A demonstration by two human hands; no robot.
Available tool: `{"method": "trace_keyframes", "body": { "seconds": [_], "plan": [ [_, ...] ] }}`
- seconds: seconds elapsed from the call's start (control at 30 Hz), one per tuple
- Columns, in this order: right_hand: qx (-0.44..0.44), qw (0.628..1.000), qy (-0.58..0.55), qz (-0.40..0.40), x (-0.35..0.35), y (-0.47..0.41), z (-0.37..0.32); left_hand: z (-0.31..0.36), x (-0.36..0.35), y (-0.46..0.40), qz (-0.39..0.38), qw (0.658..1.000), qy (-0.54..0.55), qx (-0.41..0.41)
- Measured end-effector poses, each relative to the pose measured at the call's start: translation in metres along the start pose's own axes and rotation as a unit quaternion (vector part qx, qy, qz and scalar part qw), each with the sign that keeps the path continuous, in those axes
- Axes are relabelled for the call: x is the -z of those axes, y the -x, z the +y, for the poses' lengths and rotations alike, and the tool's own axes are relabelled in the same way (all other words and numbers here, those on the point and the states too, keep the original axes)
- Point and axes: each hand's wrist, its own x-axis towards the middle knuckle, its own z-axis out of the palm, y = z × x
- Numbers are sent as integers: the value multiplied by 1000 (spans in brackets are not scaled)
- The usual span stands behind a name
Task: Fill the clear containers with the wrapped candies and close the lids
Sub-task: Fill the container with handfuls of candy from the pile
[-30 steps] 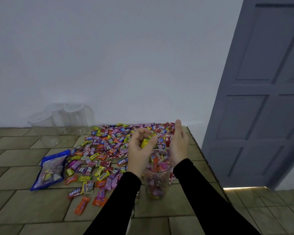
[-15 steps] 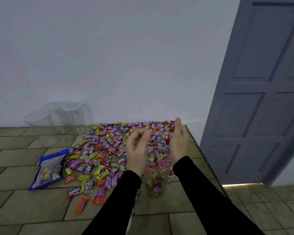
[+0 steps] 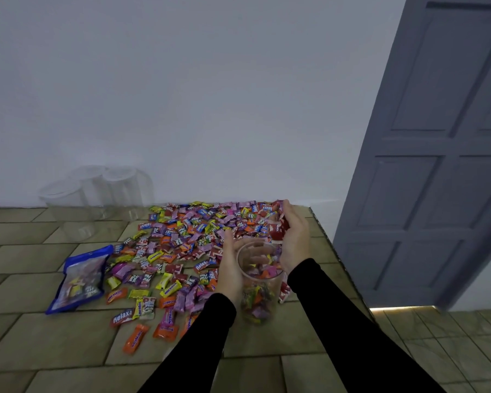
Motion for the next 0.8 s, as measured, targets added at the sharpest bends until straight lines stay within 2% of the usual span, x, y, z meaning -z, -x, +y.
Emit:
{"method": "trace_keyframes", "body": {
  "seconds": [0.43,0.8],
  "plan": [
    [82,991,-39,-98,6,-1,3,-6,5,-9,-10,999,30,3],
    [81,990,25,-117,9,-4,3,-11,6,-15,-10,998,57,6]
  ]
}}
